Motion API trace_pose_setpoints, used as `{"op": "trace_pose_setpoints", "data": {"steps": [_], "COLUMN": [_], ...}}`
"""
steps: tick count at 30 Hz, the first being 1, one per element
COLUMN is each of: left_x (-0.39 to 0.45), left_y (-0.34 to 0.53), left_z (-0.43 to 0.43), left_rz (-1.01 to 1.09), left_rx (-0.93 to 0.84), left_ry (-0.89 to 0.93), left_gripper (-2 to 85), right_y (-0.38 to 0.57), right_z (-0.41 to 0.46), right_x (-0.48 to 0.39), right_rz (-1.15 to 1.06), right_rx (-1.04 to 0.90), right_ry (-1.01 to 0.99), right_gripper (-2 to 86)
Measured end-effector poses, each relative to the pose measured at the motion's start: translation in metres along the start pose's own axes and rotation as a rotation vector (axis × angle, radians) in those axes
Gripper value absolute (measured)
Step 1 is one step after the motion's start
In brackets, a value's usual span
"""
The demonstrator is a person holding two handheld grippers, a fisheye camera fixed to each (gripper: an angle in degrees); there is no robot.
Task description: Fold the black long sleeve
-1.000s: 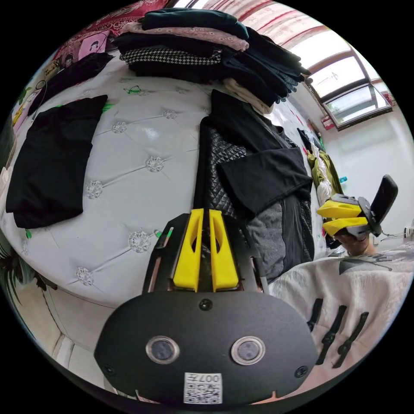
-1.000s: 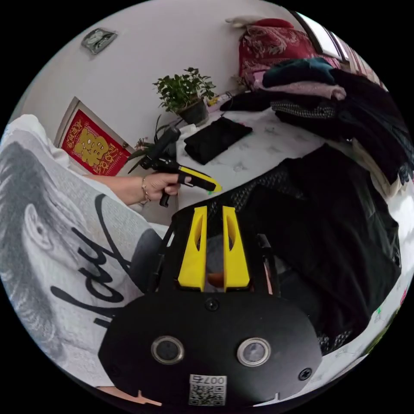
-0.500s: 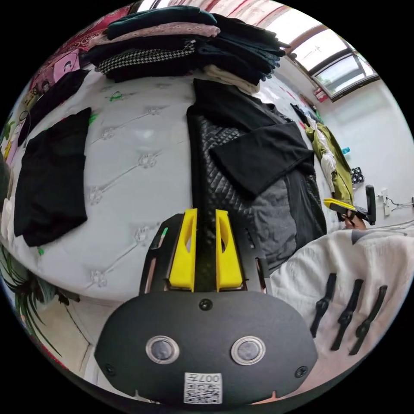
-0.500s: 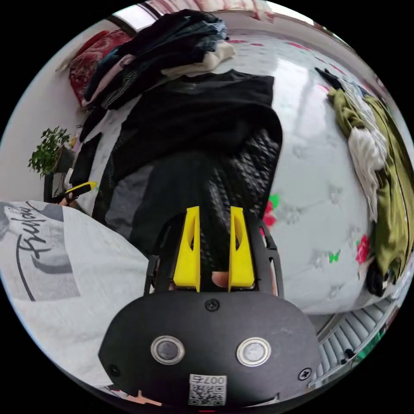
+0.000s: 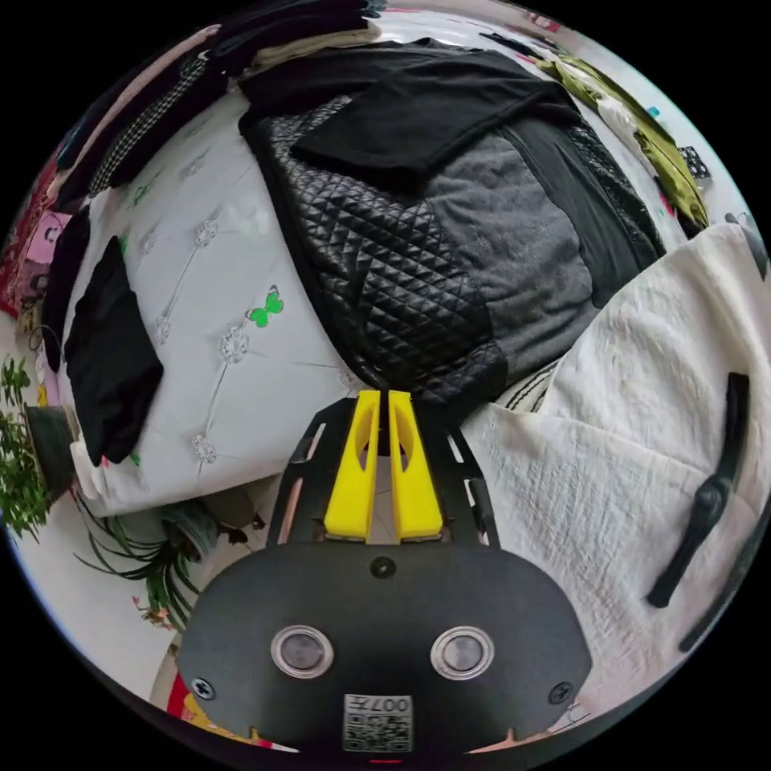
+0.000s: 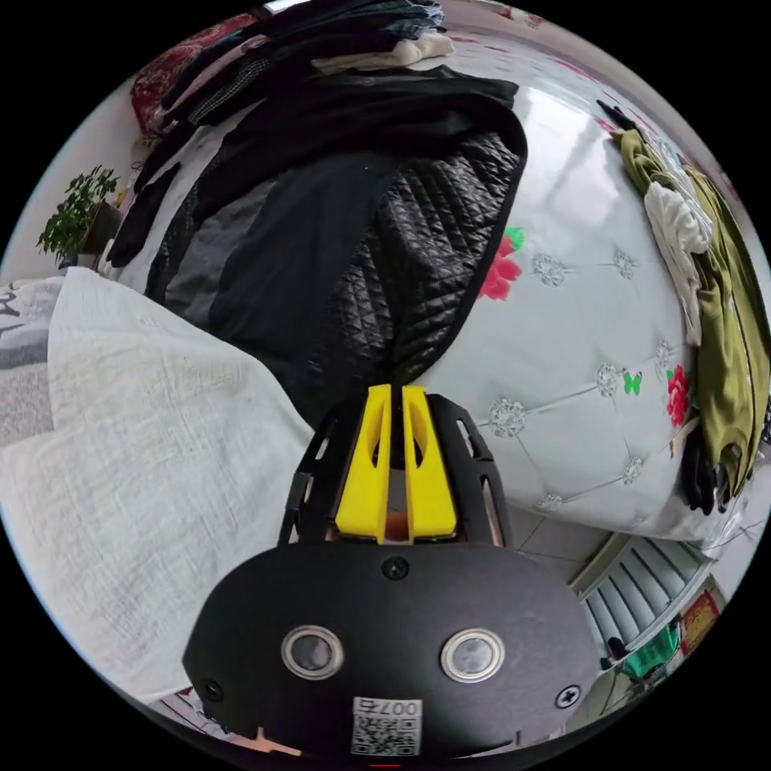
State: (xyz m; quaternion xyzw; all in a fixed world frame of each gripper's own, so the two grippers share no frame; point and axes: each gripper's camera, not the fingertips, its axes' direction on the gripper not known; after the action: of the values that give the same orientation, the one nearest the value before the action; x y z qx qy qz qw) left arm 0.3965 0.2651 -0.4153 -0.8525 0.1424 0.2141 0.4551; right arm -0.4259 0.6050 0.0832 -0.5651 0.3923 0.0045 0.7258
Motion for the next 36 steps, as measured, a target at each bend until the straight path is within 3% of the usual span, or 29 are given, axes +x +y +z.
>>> {"op": "trace_pose_setpoints", "data": {"steps": [2, 5, 8, 11, 15, 19, 24, 29, 33, 36], "left_x": [-0.032, -0.133, -0.192, -0.274, -0.308, -0.297, -0.274, -0.282, -0.307, -0.316], "left_y": [0.000, 0.000, -0.020, -0.080, -0.130, -0.156, -0.133, -0.131, -0.190, -0.236], "left_z": [-0.018, -0.067, -0.092, -0.110, -0.111, -0.104, -0.057, -0.045, -0.054, -0.031], "left_rz": [-0.039, -0.151, -0.206, -0.397, -0.570, -0.497, -0.453, -0.459, -0.416, -0.447], "left_rx": [0.073, 0.352, 0.486, 0.646, 0.726, 0.630, 0.500, 0.499, 0.520, 0.423], "left_ry": [0.152, 0.590, 0.697, 0.773, 0.751, 0.587, 0.528, 0.520, 0.507, 0.535], "left_gripper": [-0.4, -0.5, -0.2, 2.1, 7.2, 8.8, 8.9, 9.1, 10.2, 7.9], "right_y": [-0.005, -0.019, -0.053, -0.101, -0.168, -0.176, -0.142, -0.146, -0.197, -0.228], "right_z": [-0.015, -0.060, -0.109, -0.151, -0.167, -0.145, -0.096, -0.102, -0.108, -0.088], "right_x": [0.014, 0.056, 0.104, 0.155, 0.185, 0.188, 0.189, 0.203, 0.225, 0.242], "right_rz": [-0.029, -0.016, 0.024, 0.127, 0.275, 0.281, 0.261, 0.258, 0.241, 0.280], "right_rx": [0.028, 0.158, 0.302, 0.468, 0.502, 0.460, 0.389, 0.426, 0.408, 0.331], "right_ry": [-0.065, -0.259, -0.412, -0.496, -0.317, -0.228, -0.134, -0.112, -0.123, -0.163], "right_gripper": [0.6, 0.4, 0.6, 1.6, 4.1, 5.8, 7.3, 7.4, 6.3, 3.4]}}
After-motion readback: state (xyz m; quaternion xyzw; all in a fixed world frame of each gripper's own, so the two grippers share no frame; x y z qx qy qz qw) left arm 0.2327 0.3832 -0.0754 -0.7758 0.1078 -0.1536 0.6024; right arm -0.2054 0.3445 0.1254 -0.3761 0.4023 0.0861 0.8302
